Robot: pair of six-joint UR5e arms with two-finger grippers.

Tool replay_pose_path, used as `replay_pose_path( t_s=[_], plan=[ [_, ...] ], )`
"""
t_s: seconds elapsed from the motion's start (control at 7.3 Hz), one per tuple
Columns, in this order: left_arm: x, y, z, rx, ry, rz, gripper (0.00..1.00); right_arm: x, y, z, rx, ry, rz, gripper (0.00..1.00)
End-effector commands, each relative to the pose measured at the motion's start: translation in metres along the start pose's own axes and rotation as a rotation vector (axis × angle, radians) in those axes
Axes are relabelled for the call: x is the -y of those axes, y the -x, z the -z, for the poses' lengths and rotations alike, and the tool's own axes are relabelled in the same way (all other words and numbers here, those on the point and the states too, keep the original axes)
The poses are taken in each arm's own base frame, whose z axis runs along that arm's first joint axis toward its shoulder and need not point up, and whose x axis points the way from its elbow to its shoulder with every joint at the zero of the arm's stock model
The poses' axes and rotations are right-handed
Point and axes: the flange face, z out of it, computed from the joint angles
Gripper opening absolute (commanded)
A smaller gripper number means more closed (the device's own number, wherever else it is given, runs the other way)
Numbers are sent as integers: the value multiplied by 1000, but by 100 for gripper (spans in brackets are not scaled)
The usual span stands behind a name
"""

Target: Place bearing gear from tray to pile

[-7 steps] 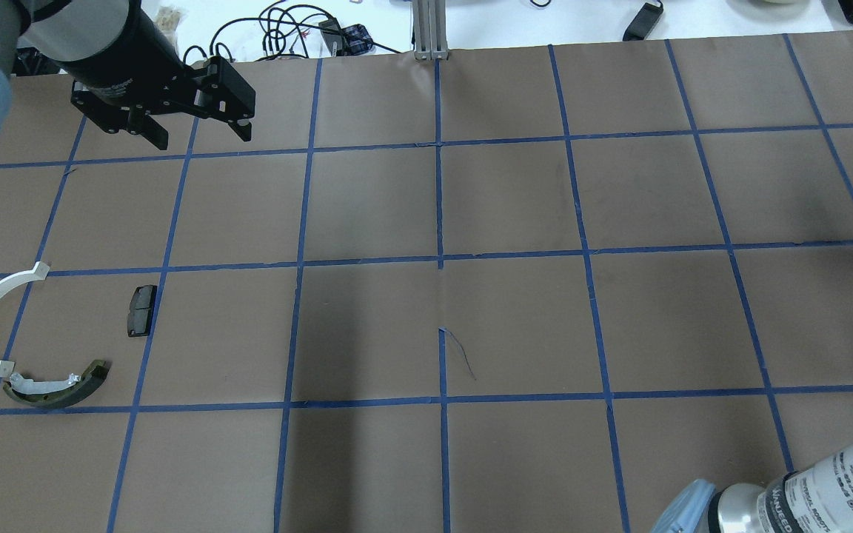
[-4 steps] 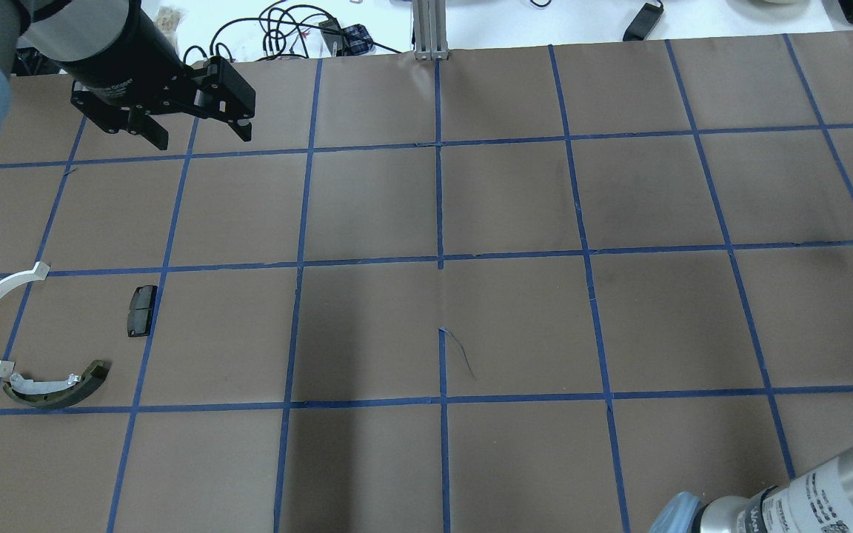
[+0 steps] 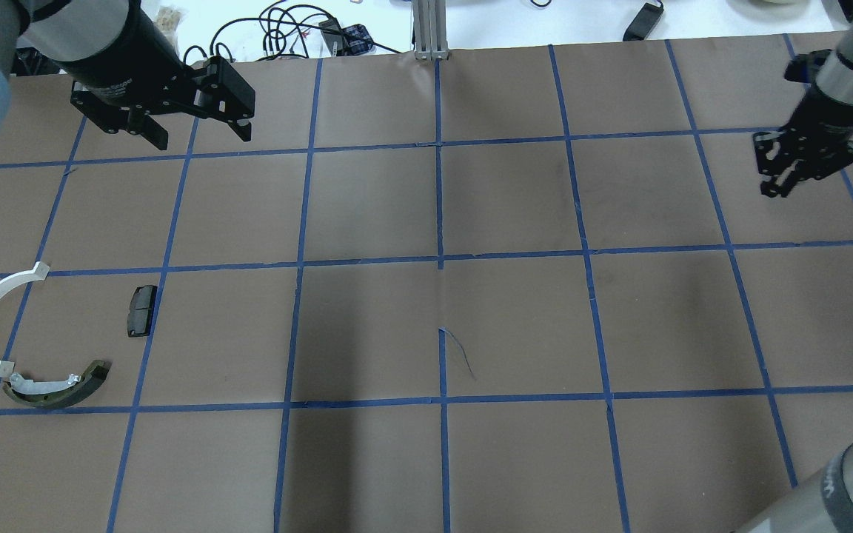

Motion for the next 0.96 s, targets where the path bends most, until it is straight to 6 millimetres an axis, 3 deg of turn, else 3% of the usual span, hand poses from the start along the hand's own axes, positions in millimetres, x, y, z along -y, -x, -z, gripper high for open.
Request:
replay_pose_path(
  t_s=[0.0,0.14,0.27,0.55,0.69,0.82],
  plan=[
    [0,0,0,1,0,0,100,-51,172,0,3,-8,-88,0],
    [-1,0,0,1,0,0,100,-75,223,-1,19,-13,-129,0],
    [0,0,0,1,0,0,100,-99,261,-5,56,14,-145,0],
    [-1,0,0,1,0,0,100,-164,354,-23,95,78,-137,0],
    [-1,0,0,1,0,0,100,-190,392,-29,145,86,-140,0],
    [-1,0,0,1,0,0,100,-200,417,-41,162,66,-180,0]
  ],
)
